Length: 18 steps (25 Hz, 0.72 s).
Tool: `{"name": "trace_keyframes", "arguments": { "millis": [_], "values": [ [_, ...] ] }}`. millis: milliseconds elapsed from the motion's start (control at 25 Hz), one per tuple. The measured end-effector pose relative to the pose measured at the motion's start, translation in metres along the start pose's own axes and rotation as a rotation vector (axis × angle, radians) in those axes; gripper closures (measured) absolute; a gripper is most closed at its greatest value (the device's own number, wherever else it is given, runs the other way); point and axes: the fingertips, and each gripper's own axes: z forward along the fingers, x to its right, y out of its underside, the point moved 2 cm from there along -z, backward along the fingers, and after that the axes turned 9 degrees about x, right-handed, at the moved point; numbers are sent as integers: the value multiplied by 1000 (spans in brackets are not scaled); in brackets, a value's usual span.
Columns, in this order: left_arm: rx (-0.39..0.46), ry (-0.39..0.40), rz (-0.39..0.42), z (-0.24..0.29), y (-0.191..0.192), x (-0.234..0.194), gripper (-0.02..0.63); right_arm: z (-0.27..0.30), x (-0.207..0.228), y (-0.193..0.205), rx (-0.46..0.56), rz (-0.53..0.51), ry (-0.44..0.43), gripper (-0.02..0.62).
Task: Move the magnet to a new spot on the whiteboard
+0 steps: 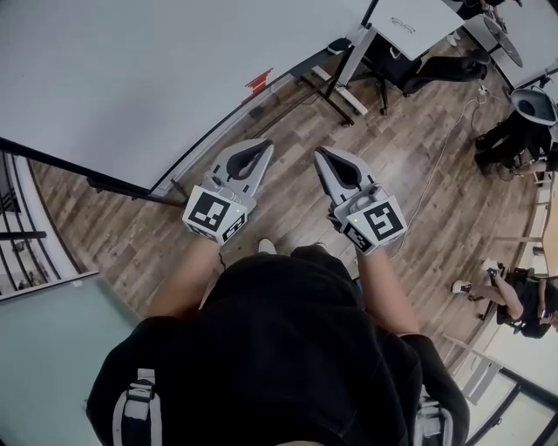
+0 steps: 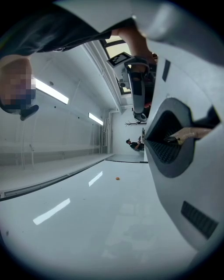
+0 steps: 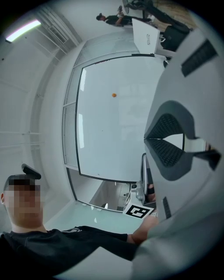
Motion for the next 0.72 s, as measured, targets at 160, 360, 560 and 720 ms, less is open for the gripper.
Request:
{"name": "trace_keyframes", "arguments": {
  "millis": [160,360,560,720],
  "values": [
    [-2,2,6,12,1,-4,604,2,15,1,4,0,11,595],
    [-11,-28,28,37,10,-19,604,15,45,5,17,0,-8,595],
    [-20,-73,53,68,13,-25,604,22,84,4,36,5,-40,594],
    [-22,-98,70,105,13,-30,604,30,124,-1,45,9,-67,595]
  ]
}}
